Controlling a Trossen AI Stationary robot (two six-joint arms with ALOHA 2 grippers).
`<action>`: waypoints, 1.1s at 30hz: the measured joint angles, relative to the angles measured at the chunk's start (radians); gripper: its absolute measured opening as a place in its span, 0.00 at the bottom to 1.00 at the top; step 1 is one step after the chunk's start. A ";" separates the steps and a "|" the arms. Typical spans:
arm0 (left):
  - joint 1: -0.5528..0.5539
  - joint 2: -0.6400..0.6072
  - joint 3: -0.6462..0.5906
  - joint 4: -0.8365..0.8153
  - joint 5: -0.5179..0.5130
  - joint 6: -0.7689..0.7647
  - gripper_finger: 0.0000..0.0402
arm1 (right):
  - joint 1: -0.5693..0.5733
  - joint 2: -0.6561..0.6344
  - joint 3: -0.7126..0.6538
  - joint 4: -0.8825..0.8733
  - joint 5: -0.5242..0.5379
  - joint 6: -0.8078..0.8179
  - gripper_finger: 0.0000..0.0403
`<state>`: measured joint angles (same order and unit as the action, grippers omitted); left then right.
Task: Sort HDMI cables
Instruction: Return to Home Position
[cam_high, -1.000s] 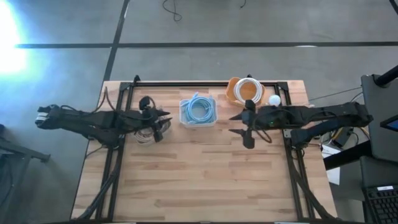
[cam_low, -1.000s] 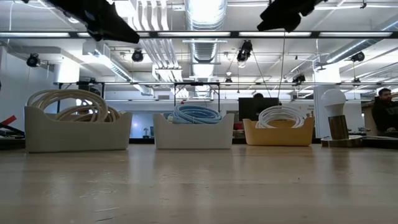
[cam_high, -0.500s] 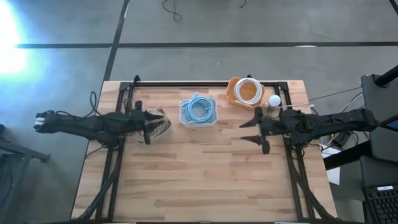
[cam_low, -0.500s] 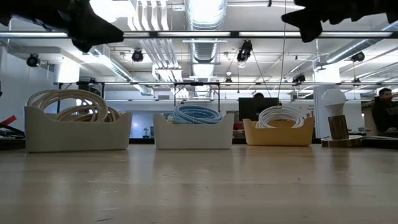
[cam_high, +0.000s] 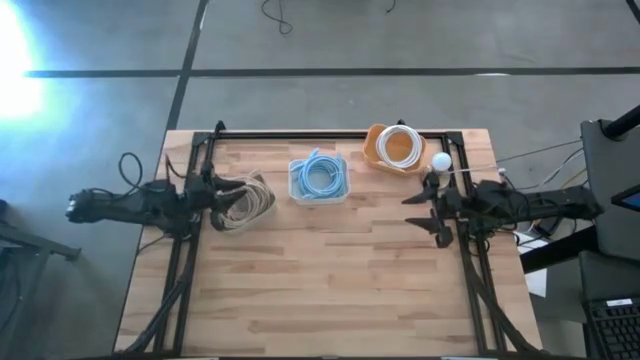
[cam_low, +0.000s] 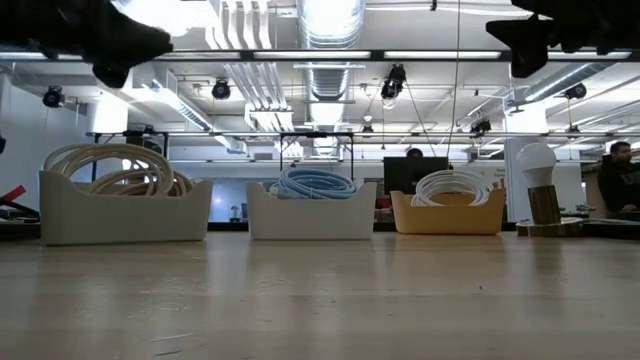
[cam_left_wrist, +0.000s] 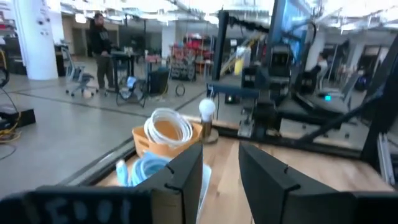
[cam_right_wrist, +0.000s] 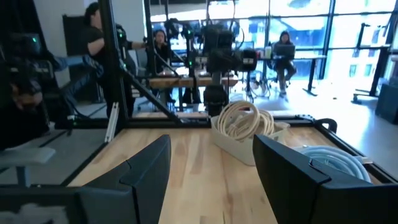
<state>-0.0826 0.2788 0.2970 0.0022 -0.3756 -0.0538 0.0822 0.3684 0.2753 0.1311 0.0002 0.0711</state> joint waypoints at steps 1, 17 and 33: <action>0.000 -0.011 -0.016 0.003 0.001 0.000 0.30 | 0.000 -0.013 -0.015 0.013 0.000 0.000 0.56; 0.000 -0.203 -0.123 0.016 0.034 0.003 0.30 | 0.000 -0.159 -0.134 0.040 0.000 0.000 0.56; 0.000 -0.279 -0.160 -0.057 0.046 0.033 0.30 | 0.000 -0.313 -0.226 0.037 0.000 -0.041 0.56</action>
<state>-0.0826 0.0002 0.1369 -0.0544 -0.3301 -0.0205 0.0818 0.0551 0.0490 0.1681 0.0006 0.0299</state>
